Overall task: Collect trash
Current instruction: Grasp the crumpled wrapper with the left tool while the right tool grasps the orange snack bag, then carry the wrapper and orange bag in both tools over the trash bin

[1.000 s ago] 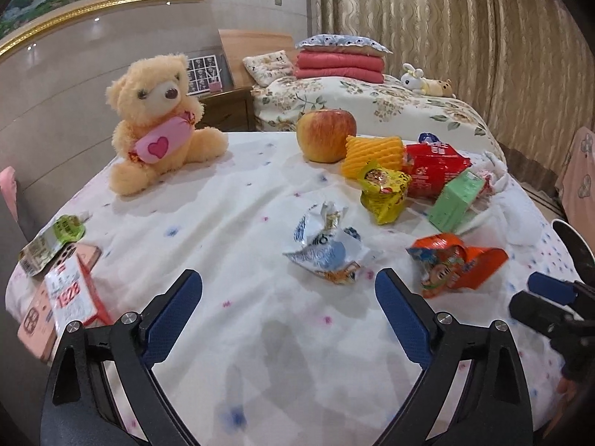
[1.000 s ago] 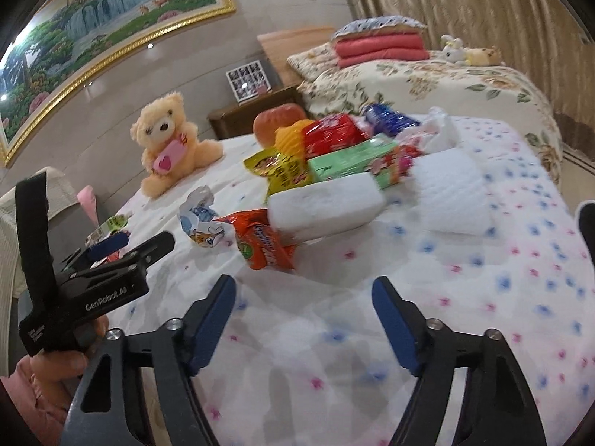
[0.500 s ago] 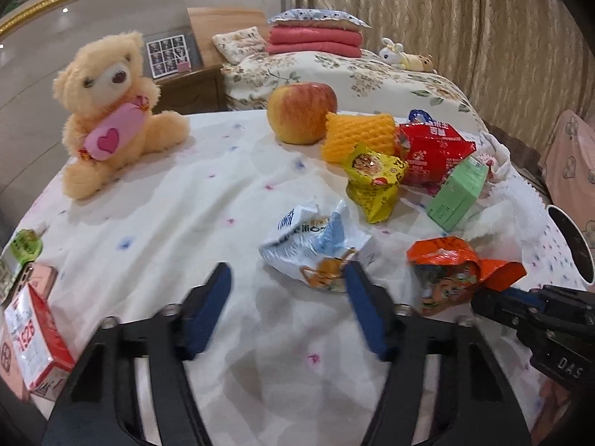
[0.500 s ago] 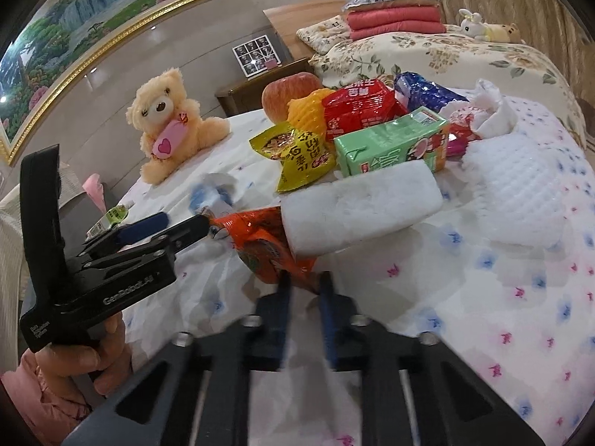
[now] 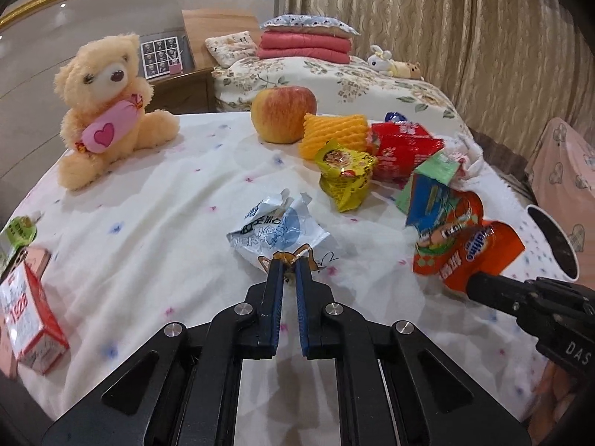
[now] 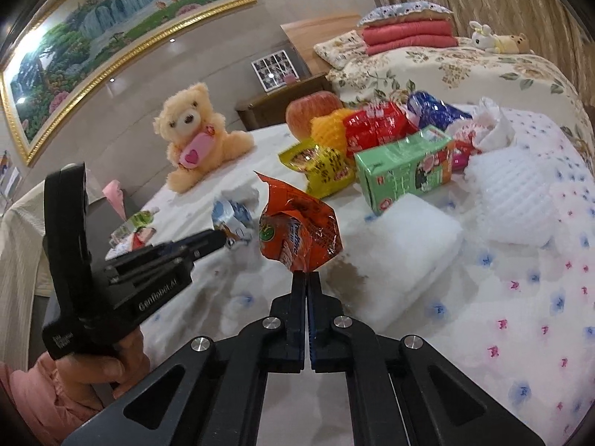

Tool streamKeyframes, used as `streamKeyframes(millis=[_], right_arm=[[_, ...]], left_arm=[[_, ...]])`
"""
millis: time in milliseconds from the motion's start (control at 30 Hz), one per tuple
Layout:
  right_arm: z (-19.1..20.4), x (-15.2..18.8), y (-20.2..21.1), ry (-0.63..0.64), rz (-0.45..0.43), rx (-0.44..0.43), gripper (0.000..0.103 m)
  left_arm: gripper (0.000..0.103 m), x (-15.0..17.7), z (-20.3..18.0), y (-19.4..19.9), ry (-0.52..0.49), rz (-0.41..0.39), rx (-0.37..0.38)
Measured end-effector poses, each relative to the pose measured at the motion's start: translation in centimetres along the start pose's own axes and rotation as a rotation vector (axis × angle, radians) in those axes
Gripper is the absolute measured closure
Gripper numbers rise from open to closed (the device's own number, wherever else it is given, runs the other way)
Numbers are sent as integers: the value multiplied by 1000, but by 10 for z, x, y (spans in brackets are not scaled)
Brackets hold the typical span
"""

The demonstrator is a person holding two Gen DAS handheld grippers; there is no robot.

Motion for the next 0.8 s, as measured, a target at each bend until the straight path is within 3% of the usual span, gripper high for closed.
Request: streamKeyframes(millis=[367, 567, 633, 667, 700, 733, 800], right_arm=[[-21, -5, 38, -47, -78, 31, 103], [-41, -3, 52, -87, -103, 54, 103], [-45, -2, 55, -96, -111, 56, 103], [-46, -3, 57, -99, -114, 58, 103], [-49, -3, 58, -106, -118, 63, 103], [-52, -2, 59, -111, -119, 63, 102], [-57, -1, 62, -117, -125, 68, 102]], left_arm=[[103, -8, -45, 23, -40, -65, 66], [102, -5, -55, 20, -46, -46, 60], [93, -3, -47, 21, -30, -43, 23], [76, -2, -44, 21, -16, -38, 16], [49, 0, -41, 20, -6, -37, 2], [40, 1, -35, 18, 10, -37, -31], [37, 2, -29, 13, 24, -30, -45]])
Point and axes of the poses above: each gripper's, at about its wrist camera, not at the fingertips, and y roughly against the way its jaws point, z to its left, x to its underside, the point moved 5 cm from there along -y, roughly the way its jaws point, and after that the axes turned 11 degrees about x, right-handed, at the moved point
